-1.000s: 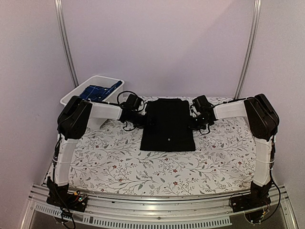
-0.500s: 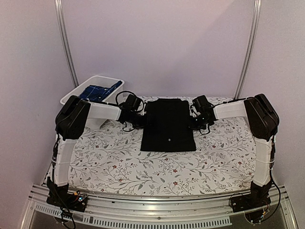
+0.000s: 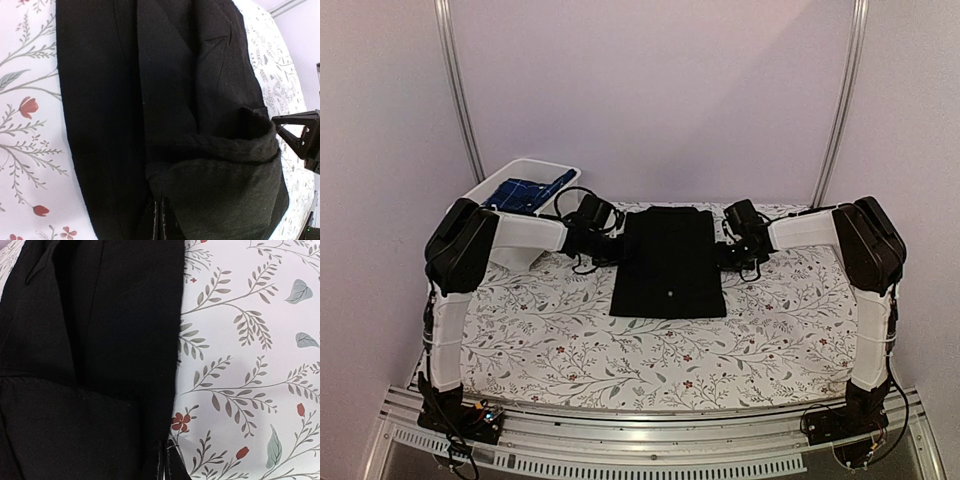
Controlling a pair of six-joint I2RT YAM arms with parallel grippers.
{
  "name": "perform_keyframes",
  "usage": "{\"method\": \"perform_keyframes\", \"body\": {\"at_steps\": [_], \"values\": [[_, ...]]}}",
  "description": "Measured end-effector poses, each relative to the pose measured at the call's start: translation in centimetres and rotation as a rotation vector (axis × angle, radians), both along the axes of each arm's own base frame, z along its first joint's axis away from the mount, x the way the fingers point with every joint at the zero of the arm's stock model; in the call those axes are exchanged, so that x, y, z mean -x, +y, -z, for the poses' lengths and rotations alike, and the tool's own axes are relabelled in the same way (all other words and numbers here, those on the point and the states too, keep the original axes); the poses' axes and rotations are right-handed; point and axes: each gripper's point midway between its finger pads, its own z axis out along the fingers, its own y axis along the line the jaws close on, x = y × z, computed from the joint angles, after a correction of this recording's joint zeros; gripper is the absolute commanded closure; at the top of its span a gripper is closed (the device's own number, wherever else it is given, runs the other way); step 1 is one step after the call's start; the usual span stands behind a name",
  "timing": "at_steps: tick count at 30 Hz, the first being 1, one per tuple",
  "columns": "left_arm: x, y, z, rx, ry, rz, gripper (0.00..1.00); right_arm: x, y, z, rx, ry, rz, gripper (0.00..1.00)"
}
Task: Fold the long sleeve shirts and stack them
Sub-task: Smooth out the 2/3-rectangle-folded shirt at the center of the board.
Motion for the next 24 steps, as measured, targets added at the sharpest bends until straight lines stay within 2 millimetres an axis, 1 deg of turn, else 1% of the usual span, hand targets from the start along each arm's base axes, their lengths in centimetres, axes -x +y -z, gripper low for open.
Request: {"method": "perform_keyframes", "body": {"at_steps": [4, 6, 7, 10, 12, 13, 15, 19, 24], "values": [[0.1, 0.8, 0.9, -0.024, 0.020, -0.028, 1.00, -0.1, -0.5, -0.2, 0.014, -0.011, 0.023, 0.97], [0.2, 1.1, 1.2, -0.030, 0.029, -0.040, 1.00, 0.0, -0.6, -0.5, 0.014, -0.015, 0.031, 0.93], [0.2, 1.2, 1.3, -0.032, 0.033, -0.044, 1.00, 0.0, -0.7, -0.6, 0.012, -0.017, 0.034, 0.90], [0.4, 1.3, 1.5, -0.032, 0.039, -0.047, 1.00, 0.0, -0.5, -1.3, -0.002, -0.032, 0.026, 0.71], [0.4, 1.3, 1.6, -0.031, 0.040, -0.048, 0.99, -0.1, 0.0, -1.8, -0.019, -0.046, 0.013, 0.64], [0.4, 1.3, 1.6, -0.031, 0.040, -0.047, 0.99, -0.2, 0.2, -1.9, -0.029, -0.050, 0.005, 0.63], [0.4, 1.3, 1.5, -0.029, 0.040, -0.046, 0.97, -0.1, 0.9, -2.1, -0.042, -0.057, -0.027, 0.62], [0.4, 1.3, 1.5, -0.027, 0.041, -0.043, 0.95, 0.1, 2.1, -2.5, -0.065, -0.059, -0.072, 0.68], [0.4, 1.2, 1.5, -0.025, 0.043, -0.042, 0.93, -0.5, 3.1, -3.1, -0.089, -0.070, -0.099, 0.71]]}}
